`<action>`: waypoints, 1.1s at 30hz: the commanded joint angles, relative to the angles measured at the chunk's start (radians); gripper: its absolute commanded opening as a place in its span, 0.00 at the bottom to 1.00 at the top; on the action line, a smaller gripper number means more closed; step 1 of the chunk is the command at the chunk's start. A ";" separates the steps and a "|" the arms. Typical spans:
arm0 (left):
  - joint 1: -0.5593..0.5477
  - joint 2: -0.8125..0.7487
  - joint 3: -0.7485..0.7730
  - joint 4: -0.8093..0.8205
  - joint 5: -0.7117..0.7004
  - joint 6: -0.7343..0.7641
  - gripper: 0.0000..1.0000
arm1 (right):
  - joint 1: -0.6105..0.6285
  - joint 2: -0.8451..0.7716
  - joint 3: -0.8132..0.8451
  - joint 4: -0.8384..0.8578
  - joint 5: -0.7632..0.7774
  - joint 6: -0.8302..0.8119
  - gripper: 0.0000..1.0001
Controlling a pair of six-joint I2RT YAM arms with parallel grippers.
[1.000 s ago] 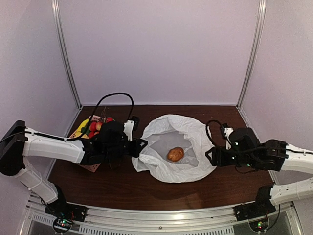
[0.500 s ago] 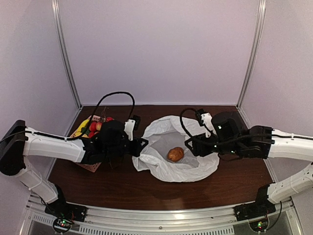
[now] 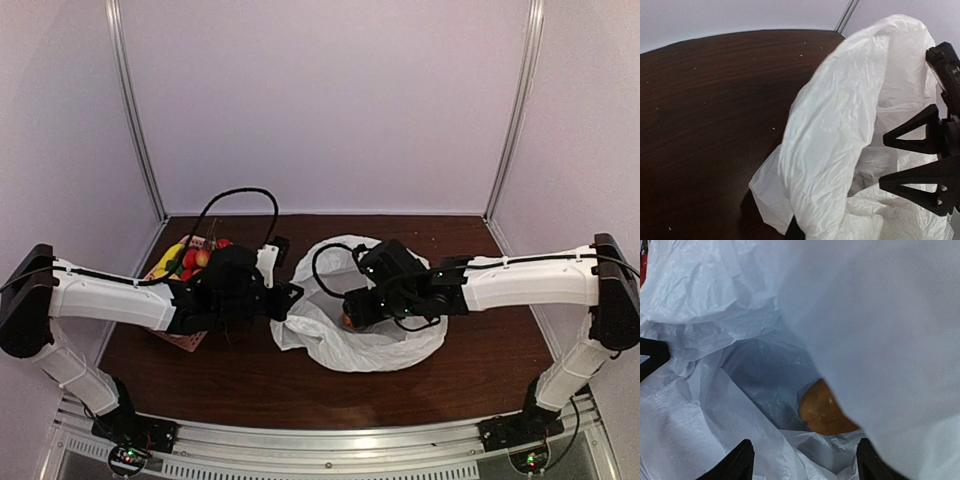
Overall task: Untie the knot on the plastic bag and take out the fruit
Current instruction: Reach into the gripper in the takeout bag, then pick up the fake fruit from the takeout bag.
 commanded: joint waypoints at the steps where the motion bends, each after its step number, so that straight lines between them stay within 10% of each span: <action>1: -0.004 0.010 0.012 0.005 0.003 0.024 0.00 | -0.033 0.104 0.086 -0.032 0.068 0.008 0.75; 15: -0.004 0.012 0.009 -0.006 -0.010 0.027 0.00 | -0.083 0.348 0.171 -0.019 0.086 0.007 0.89; 33: -0.004 0.030 0.047 -0.051 -0.023 0.021 0.00 | -0.096 0.268 0.127 0.062 -0.009 -0.031 0.49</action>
